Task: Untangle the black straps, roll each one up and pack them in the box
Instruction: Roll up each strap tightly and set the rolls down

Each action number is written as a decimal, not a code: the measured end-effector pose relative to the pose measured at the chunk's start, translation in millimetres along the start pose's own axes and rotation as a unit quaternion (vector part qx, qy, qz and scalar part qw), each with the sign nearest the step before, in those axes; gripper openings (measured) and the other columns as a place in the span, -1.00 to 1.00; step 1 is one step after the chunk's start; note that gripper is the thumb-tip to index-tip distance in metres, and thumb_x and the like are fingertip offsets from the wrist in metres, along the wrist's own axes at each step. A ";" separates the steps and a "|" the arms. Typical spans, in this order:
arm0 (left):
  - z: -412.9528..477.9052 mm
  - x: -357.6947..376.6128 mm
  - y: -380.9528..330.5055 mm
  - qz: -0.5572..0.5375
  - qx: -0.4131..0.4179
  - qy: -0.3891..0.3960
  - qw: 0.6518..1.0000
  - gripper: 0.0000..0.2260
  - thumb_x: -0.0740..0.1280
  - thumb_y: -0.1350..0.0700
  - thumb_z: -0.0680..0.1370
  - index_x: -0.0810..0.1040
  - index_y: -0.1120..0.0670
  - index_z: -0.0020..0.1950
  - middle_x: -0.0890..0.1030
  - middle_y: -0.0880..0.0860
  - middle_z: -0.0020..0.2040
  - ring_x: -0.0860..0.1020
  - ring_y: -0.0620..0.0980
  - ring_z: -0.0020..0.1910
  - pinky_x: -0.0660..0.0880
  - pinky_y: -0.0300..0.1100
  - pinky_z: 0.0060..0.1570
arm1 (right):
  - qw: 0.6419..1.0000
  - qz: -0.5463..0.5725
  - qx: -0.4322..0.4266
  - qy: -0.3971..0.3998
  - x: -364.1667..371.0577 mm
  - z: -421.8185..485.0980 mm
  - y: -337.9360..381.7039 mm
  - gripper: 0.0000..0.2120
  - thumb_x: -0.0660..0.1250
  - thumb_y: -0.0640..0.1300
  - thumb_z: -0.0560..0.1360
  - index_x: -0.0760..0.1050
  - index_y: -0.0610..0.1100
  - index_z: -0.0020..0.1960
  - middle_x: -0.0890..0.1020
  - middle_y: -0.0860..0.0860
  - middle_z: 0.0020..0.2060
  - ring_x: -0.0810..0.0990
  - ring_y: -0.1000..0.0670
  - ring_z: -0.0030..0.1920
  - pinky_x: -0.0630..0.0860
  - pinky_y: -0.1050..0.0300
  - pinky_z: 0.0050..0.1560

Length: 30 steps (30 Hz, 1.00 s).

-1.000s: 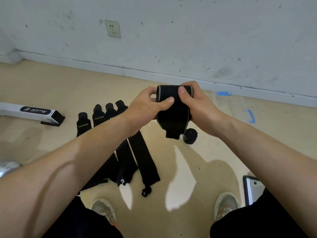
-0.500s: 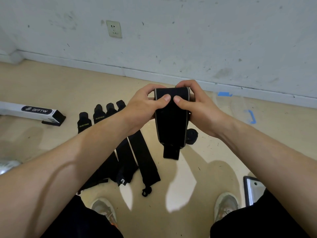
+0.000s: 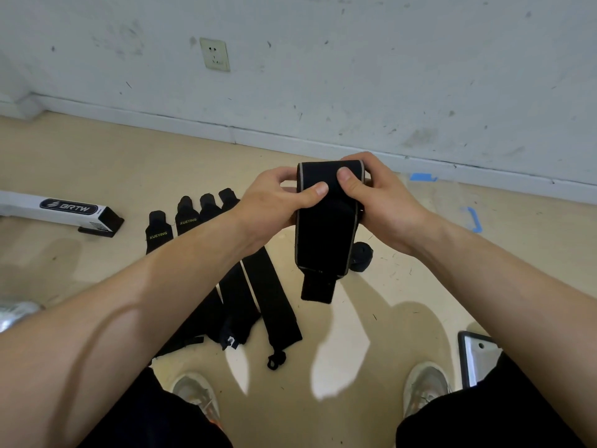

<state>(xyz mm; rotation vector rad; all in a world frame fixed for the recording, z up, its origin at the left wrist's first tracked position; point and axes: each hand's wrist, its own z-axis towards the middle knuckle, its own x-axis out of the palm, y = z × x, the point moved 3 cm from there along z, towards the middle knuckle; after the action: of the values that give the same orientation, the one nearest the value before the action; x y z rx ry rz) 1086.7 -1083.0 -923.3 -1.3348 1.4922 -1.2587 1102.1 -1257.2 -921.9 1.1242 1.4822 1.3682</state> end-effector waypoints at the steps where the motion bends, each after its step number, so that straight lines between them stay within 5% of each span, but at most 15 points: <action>1: -0.2 0.8 1.2 0.000 -0.009 0.002 1.000 -0.64 0.45 0.16 0.58 0.53 0.19 0.35 0.71 0.22 0.13 0.71 0.15 0.13 0.63 0.01 0.18 | 1.000 -0.006 -0.005 -0.001 -0.8 -0.3 0.5 -0.88 0.30 -0.09 0.65 0.47 -0.09 0.16 0.63 -0.11 -0.04 0.65 -0.09 -0.04 0.60 -0.02 -0.01; 10: -5.1 6.1 -4.6 -0.047 -0.031 0.037 0.998 -0.65 0.37 0.04 0.64 0.57 0.23 0.34 0.69 0.16 0.13 0.71 0.01 0.02 0.60 -0.26 -0.13 | 0.999 -0.037 -0.034 0.009 -2.7 -3.0 4.1 -0.73 0.43 -0.04 0.44 0.50 0.09 0.11 0.60 -0.17 0.07 0.64 -0.17 0.05 0.64 -0.04 0.00; 15: -0.6 -0.3 0.1 -0.031 -0.015 0.000 0.999 -0.65 0.42 0.14 0.61 0.53 0.21 0.37 0.67 0.23 0.21 0.70 0.14 0.12 0.63 -0.17 -0.05 | 0.999 -0.017 0.008 0.031 -2.9 -3.7 0.1 -0.71 0.46 -0.14 0.51 0.52 0.11 0.17 0.56 -0.25 0.19 0.67 -0.21 0.08 0.66 -0.02 -0.02; 21: 1.5 -4.5 1.9 0.031 0.006 -0.023 0.999 -0.64 0.46 0.20 0.58 0.50 0.10 0.35 0.69 0.26 0.12 0.71 0.21 0.09 0.65 0.10 0.14 | 0.998 -0.011 0.055 0.012 0.8 -2.6 -1.5 -0.82 0.30 0.05 0.64 0.52 0.00 0.18 0.65 -0.02 -0.06 0.68 -0.07 -0.10 0.63 0.03 -0.09; 26: 0.6 -3.5 0.5 0.086 0.020 -0.046 0.995 -0.59 0.50 0.21 0.54 0.50 0.05 0.35 0.70 0.19 0.10 0.71 0.14 0.09 0.66 0.07 0.13 | 0.999 -0.020 0.030 0.023 -1.6 -2.3 -1.5 -0.87 0.31 -0.11 0.65 0.50 0.00 0.19 0.59 -0.22 -0.06 0.64 -0.14 -0.12 0.60 0.02 -0.13; 30: 1.7 -3.7 1.8 0.074 -0.014 -0.008 0.997 -0.58 0.51 0.20 0.53 0.51 0.13 0.36 0.72 0.20 0.10 0.71 0.14 0.10 0.62 0.10 0.22 | 0.999 -0.027 0.014 0.021 -3.6 -1.6 -2.5 -0.84 0.34 -0.19 0.63 0.51 0.03 0.15 0.59 -0.19 -0.09 0.62 -0.16 -0.12 0.61 -0.11 -0.03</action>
<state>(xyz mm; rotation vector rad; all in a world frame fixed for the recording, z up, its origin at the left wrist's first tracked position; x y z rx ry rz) 1088.5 -1079.7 -925.7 -1.2268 1.5715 -1.1341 1101.4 -1261.1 -924.3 1.0714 1.5548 1.3454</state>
